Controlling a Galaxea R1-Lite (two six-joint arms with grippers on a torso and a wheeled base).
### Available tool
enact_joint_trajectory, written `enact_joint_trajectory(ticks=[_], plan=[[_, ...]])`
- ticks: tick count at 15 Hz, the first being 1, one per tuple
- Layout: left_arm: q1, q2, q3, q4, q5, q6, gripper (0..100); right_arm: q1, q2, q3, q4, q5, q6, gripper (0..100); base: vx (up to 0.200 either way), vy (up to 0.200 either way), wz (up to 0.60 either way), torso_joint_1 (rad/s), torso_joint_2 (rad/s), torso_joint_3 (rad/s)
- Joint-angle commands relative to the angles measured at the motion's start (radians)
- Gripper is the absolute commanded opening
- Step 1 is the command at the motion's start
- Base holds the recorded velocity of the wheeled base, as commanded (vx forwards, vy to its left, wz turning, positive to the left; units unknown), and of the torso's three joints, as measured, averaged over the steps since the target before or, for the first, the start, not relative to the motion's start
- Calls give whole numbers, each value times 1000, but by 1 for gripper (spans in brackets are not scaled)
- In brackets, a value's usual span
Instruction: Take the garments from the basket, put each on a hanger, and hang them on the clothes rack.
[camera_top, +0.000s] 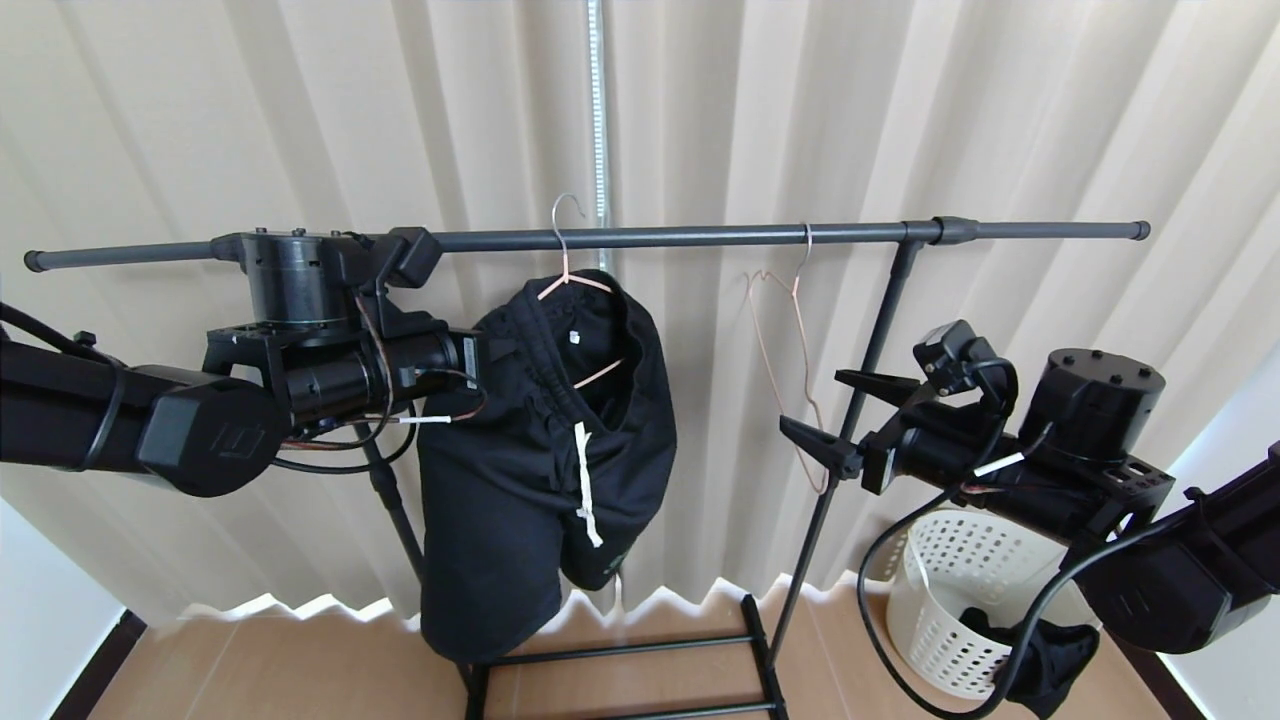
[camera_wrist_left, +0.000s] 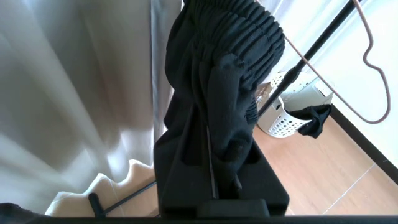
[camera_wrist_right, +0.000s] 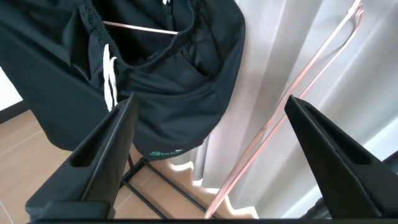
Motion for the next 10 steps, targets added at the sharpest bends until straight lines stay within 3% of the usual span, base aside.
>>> enact_joint_trajectory(ticks=[1,6,10], plan=[[3,14,2,-1,0,-1,0,0,2,1,-1,0,-1,100,0,0,0,0,0,0],[3,19,37,-11,-3,2,0,0,2,1,-1,0,-1,100,0,0,0,0,0,0],[4,46,72,-126,-1,2,0,0,-4,1,-1,0,-1,100,0,0,0,0,0,0]])
